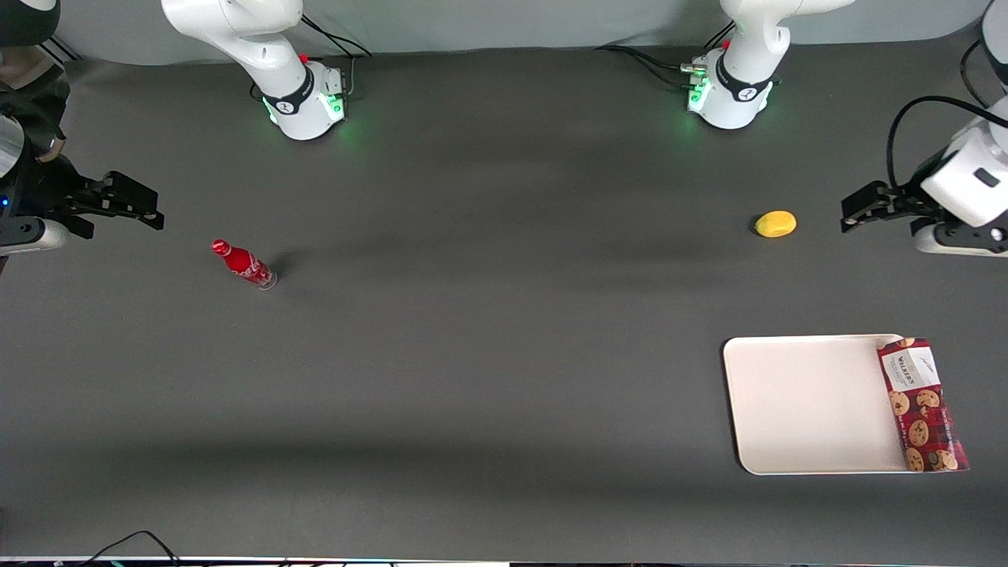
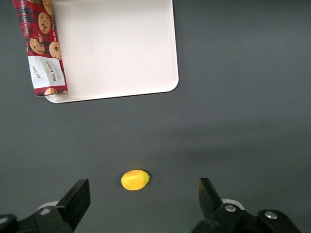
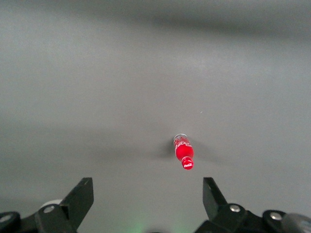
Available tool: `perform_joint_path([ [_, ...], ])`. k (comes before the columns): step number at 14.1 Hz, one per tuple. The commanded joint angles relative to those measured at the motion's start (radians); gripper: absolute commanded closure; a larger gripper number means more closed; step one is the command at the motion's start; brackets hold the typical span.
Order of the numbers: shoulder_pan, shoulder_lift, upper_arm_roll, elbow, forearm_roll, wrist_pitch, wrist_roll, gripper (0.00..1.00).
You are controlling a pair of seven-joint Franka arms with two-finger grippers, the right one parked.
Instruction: Place red cookie box on tray
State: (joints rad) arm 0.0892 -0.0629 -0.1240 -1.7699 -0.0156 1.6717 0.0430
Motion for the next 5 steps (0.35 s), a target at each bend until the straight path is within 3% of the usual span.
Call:
perform_joint_path([
  [1,-0.003,-0.005,0.006,0.015,-0.007,-0.018,-0.012,0.00],
  [5,-0.025,0.002,0.012,0.033,-0.006,-0.024,-0.009,0.00],
])
